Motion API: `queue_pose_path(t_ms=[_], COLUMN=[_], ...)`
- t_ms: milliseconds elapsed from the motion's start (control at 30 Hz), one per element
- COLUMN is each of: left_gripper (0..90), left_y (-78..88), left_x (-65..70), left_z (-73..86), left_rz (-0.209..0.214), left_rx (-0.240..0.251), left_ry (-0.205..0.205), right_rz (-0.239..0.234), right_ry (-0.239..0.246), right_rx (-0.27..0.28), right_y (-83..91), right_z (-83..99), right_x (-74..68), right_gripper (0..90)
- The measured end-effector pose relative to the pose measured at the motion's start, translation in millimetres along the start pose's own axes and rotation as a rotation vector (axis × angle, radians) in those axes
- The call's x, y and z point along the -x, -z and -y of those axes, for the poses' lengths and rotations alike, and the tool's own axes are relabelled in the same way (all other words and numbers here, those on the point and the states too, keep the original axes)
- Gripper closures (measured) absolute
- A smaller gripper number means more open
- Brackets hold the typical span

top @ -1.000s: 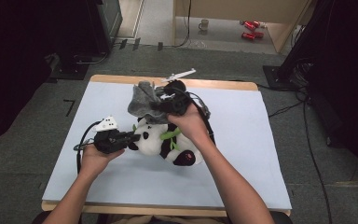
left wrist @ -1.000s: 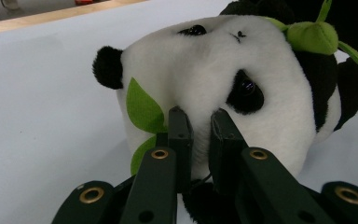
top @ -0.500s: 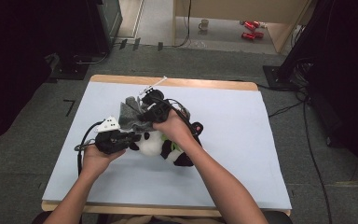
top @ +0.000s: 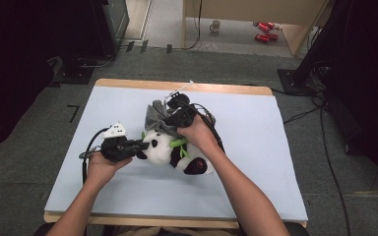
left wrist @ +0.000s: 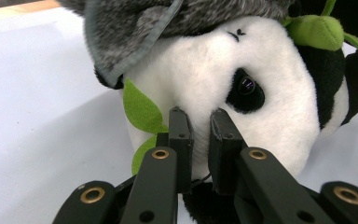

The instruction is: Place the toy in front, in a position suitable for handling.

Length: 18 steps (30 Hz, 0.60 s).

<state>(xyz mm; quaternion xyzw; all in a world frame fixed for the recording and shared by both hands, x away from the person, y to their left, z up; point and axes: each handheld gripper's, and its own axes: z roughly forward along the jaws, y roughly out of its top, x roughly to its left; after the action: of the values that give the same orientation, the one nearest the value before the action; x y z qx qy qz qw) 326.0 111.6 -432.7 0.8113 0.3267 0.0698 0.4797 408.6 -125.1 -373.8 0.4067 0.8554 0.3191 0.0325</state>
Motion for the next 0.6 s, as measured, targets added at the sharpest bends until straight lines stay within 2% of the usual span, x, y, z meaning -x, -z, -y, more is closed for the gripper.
queue_pose_path(t_ms=[233,333,500,600], left_gripper=[81.9,82.0,81.9,81.9], left_y=[0.5,0.7,0.6,0.9], left_x=[-0.3,-0.3,-2.0,-2.1], left_z=[-0.3,-0.9,-0.7,-1.1], left_rz=[0.003,0.001,0.003,0.002], left_rx=[0.008,0.011,0.009,0.007], left_ry=[0.000,0.000,0.013,0.013], right_rz=[0.061,0.071,0.059,0.039], right_ry=[-0.017,-0.040,-0.019,-0.001], right_rx=[-0.030,-0.011,0.059,0.081], right_y=[3.6,11.3,31.9,38.6], right_z=[6.8,4.5,-9.9,-20.6], right_x=[18.2,24.2,15.5,2.4], right_gripper=[78.8,78.9,78.9,78.9])
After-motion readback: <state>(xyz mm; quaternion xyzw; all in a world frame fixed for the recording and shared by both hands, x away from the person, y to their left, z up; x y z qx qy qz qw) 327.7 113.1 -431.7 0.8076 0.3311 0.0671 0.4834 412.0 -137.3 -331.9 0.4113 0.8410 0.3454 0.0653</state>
